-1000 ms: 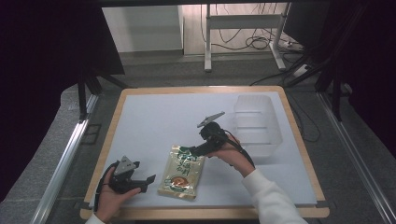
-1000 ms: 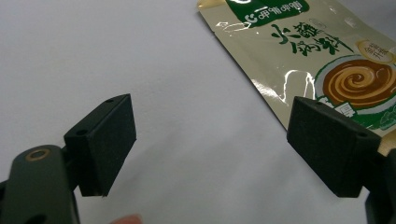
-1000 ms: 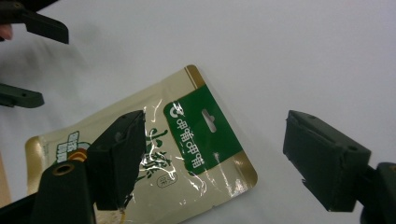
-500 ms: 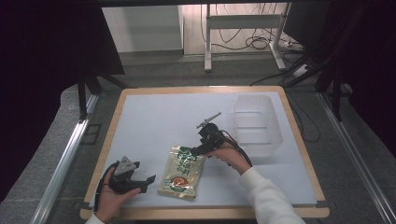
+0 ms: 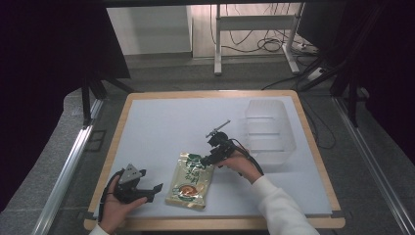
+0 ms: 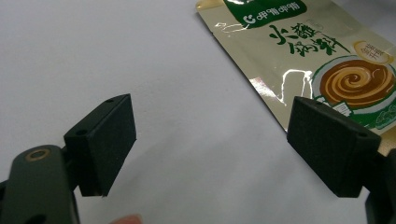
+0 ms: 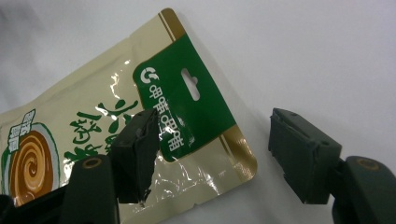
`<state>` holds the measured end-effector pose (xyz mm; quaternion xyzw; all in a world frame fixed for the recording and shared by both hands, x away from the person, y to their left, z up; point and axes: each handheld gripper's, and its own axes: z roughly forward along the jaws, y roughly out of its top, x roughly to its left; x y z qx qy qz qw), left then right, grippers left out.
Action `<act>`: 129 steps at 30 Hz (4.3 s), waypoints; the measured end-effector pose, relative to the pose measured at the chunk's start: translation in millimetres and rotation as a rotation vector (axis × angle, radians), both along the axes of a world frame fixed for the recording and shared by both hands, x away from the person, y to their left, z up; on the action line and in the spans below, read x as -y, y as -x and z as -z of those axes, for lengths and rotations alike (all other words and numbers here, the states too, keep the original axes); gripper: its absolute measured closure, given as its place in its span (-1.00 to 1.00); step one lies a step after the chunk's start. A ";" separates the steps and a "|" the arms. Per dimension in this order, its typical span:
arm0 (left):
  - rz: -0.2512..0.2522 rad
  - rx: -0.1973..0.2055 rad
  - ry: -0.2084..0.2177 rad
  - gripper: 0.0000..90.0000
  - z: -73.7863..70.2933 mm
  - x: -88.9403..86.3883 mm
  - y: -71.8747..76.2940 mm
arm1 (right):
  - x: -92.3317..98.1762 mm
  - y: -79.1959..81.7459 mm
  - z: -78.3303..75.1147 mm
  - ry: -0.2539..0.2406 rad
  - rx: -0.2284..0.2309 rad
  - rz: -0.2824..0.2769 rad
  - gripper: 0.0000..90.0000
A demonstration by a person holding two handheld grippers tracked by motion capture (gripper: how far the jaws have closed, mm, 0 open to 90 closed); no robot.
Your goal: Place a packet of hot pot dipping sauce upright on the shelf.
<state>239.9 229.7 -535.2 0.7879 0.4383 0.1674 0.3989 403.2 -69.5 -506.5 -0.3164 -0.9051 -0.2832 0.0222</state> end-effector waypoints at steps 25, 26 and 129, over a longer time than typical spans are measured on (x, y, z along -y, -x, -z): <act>-0.002 0.003 0.002 -0.65 -0.7 -0.8 0.1 | -5.9 11.7 -4.9 -0.055 -0.076 -0.148 0.16; -0.001 0.002 0.002 -0.65 -0.8 -0.7 0.1 | -6.0 12.2 -5.2 -0.052 -0.055 -0.143 0.29; 0.001 -0.001 -0.004 -0.65 0.7 0.7 -0.7 | 59.6 58.9 -152.3 -0.194 0.514 -0.204 0.99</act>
